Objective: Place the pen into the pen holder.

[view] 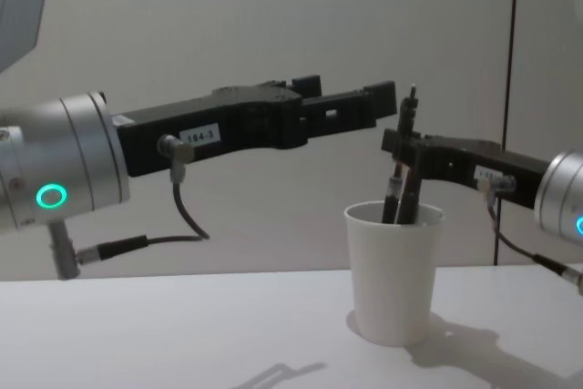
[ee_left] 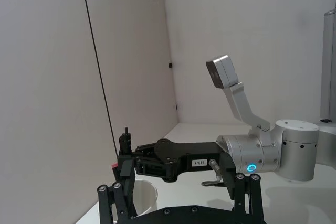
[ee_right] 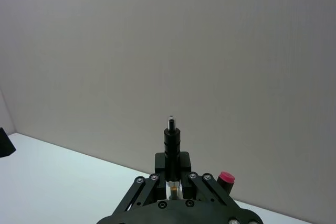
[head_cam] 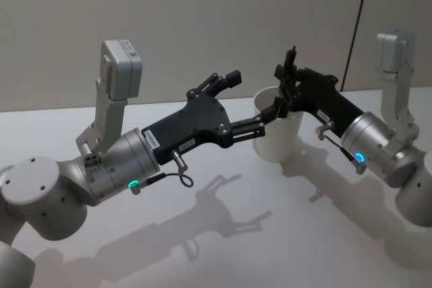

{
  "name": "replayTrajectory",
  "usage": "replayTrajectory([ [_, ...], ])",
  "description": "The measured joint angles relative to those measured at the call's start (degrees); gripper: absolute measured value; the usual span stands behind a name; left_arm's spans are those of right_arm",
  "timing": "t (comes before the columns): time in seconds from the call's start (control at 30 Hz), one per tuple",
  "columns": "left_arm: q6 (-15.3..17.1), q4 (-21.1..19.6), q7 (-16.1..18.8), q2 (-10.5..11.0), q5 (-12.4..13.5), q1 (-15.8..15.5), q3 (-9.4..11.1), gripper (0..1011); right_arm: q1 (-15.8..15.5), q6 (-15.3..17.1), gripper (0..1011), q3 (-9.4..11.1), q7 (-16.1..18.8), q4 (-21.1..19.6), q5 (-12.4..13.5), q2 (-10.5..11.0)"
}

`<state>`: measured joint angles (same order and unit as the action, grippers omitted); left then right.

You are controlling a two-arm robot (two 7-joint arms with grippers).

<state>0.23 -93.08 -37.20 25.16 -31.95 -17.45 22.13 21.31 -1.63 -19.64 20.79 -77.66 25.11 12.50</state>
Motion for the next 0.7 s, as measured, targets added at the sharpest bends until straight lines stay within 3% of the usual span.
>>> replayTrajectory([
  [0.13,0.0,0.0,0.0,0.0,0.0,0.0,0.0,1001,-0.05,0.09,189,-0.04,-0.14,0.26,0.01,-0.02],
  [0.57,0.0,0.0,0.0,0.0,0.0,0.0,0.0,1001,-0.13,0.38,558,-0.13,-0.48,0.85,0.01,-0.08],
  [0.6,0.0,0.0,0.0,0.0,0.0,0.0,0.0,1001,-0.13,0.38,628,-0.13,-0.48,0.87,0.01,-0.09],
  [0.7,0.0,0.0,0.0,0.0,0.0,0.0,0.0,1001,-0.15,0.4,685,-0.14,-0.49,0.89,0.01,-0.09],
])
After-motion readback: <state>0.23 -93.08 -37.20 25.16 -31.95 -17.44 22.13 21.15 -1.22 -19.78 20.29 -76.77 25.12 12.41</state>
